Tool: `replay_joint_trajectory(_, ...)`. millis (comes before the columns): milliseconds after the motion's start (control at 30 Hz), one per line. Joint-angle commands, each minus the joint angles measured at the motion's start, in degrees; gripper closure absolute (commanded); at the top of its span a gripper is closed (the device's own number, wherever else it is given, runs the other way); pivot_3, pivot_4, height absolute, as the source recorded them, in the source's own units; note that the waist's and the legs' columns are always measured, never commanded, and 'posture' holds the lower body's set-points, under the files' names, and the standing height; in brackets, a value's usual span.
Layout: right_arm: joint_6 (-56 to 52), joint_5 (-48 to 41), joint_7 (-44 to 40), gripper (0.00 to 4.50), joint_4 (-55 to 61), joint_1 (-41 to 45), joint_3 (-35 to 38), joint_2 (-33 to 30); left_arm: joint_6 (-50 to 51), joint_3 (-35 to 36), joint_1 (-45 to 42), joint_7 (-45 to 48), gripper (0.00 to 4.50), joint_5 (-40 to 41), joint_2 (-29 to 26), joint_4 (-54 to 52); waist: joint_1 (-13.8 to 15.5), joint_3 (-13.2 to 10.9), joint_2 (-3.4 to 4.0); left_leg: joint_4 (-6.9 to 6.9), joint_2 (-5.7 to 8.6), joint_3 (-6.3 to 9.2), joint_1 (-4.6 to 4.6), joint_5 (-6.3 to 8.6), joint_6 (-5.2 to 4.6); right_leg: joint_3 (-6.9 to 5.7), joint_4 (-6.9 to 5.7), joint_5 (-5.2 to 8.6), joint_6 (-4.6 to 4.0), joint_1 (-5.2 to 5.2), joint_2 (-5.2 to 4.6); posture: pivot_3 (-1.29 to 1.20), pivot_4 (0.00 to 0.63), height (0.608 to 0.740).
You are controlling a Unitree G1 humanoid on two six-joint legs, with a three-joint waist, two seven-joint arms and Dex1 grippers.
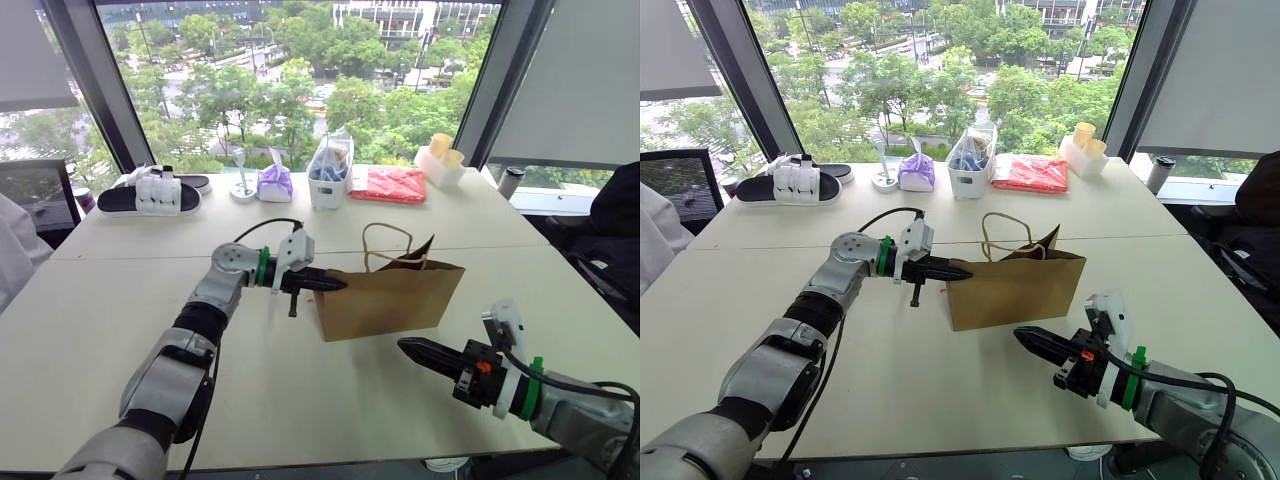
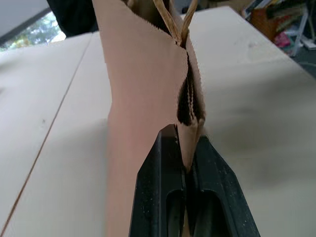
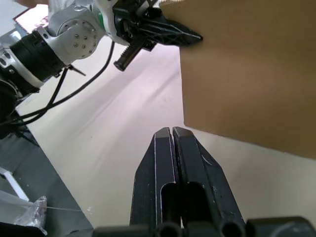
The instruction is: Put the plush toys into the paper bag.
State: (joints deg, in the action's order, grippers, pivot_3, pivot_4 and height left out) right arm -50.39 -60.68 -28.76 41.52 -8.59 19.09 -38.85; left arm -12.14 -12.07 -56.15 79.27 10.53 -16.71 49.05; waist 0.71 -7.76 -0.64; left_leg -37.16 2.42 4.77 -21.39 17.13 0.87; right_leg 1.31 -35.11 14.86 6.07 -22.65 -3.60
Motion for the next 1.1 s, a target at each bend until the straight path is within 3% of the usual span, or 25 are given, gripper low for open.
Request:
replay_joint_trajectory(33,1.8,-2.1,1.3,4.50,2.6,-0.6,2.2,0.2,-3.6,1.0,-2.2,-0.2,4.43,-1.5,0.6,2.8,0.0,0.0,-0.03,-0.01,0.00,0.00,0.00,0.00,0.00,0.00,0.00,0.00,0.00,0.00,0.00,0.00,0.150,0.740)
replay_joint_trajectory(133,2.2,-2.4,1.9,4.50,2.3,-0.6,1.8,-0.2,-5.4,1.6,-2.6,-1.0,4.43,-2.0,0.9,4.5,0.0,0.0,-0.07,-0.05,0.00,0.01,0.02,0.00,0.00,0.00,0.00,0.00,0.00,0.06,0.00,0.00,0.150,0.740)
replay_joint_trajectory(233,2.4,-2.3,2.0,4.50,1.8,0.0,1.4,-0.6,-5.0,2.5,-3.2,-1.1,3.65,-1.7,0.9,5.0,0.0,0.0,-0.08,-0.05,0.00,0.01,0.03,0.00,0.00,-0.01,0.00,0.00,0.00,0.07,0.01,0.00,0.150,0.740)
replay_joint_trajectory(400,2.2,-1.5,0.8,4.50,0.5,2.6,-1.1,-1.4,-5.3,3.2,-1.9,-3.6,1.21,-2.3,-0.6,-0.1,0.0,-0.1,-0.11,-0.05,-0.02,0.02,0.03,0.00,0.00,-0.01,-0.01,0.00,0.01,0.04,0.03,0.00,0.150,0.740)
replay_joint_trajectory(600,2.9,-0.4,-0.5,4.50,-0.2,1.9,-1.6,-1.8,6.8,7.5,6.7,-5.9,1.21,2.2,-8.6,-19.2,-0.7,-0.1,-0.10,0.03,-0.07,0.01,0.05,0.01,-0.01,0.03,-0.10,0.00,0.01,-0.04,0.05,0.00,0.150,0.740)
replay_joint_trajectory(767,9.2,6.1,-2.5,4.50,-2.4,-3.0,3.0,-1.0,35.6,17.7,26.1,-14.8,1.21,15.8,-18.7,-52.4,-1.3,-0.1,-0.09,0.11,-0.16,0.08,0.03,0.02,-0.02,0.12,-0.12,0.00,0.00,-0.08,-0.07,0.00,0.150,0.740)
replay_joint_trajectory(933,11.2,9.7,-7.4,4.50,-5.9,-7.1,6.0,-3.9,49.3,25.8,43.5,-25.1,1.21,22.8,-21.8,-72.4,-0.1,-0.1,-0.05,0.04,-0.13,0.06,0.04,0.03,0.00,0.20,0.06,0.01,-0.02,0.07,-0.19,0.00,0.150,0.740)
replay_joint_trajectory(1100,10.6,9.1,-12.1,4.50,-9.1,-9.4,10.9,-7.0,57.3,33.5,57.1,-35.6,1.21,31.3,-18.7,-85.6,0.3,-0.1,-0.09,0.02,-0.13,0.09,0.11,0.03,0.01,0.20,0.12,0.07,-0.13,0.20,-0.23,0.00,0.150,0.740)
